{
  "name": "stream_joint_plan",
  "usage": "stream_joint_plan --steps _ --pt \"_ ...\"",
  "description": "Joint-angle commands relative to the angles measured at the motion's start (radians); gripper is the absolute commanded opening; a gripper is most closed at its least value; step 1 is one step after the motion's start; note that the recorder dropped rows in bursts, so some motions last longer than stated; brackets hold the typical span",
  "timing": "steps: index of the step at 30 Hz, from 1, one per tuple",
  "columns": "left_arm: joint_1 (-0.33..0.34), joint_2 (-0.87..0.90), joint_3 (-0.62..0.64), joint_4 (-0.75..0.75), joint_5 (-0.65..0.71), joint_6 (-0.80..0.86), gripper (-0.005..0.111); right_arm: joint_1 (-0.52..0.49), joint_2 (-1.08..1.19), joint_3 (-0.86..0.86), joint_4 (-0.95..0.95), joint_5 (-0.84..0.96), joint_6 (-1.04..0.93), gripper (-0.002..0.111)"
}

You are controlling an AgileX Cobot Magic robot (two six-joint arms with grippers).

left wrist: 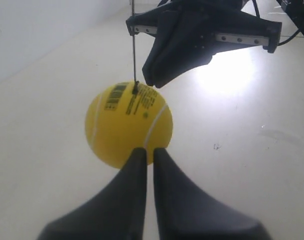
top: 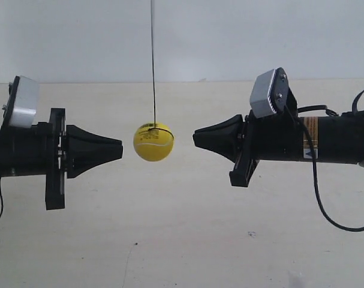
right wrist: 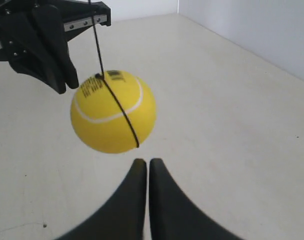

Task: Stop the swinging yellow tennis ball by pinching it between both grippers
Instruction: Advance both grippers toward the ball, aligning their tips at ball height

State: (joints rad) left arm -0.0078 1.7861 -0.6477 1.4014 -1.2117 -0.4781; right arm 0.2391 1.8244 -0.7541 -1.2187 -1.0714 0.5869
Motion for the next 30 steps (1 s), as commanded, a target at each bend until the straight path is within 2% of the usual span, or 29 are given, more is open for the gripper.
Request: stream_joint_plan --steps 1,15,25,30 --pt "-0.004 0.002 -0.036 0.013 -0.009 -0.033 0.005 0.002 0.000 -0.010 -0.010 0.006 0.010 0.000" --pt "-0.004 0.005 -0.040 0.009 -0.009 -0.035 0.005 0.002 0.000 -0.016 -0.004 0.000 0.006 0.000" --pt "-0.074 0.084 -0.083 0.009 -0.009 -0.038 0.005 0.002 0.000 -0.016 -0.022 -0.018 0.022 0.000" --pt "-0.074 0.091 -0.094 0.021 -0.009 -0.054 0.005 0.002 0.000 -0.016 -0.028 -0.024 0.028 0.000"
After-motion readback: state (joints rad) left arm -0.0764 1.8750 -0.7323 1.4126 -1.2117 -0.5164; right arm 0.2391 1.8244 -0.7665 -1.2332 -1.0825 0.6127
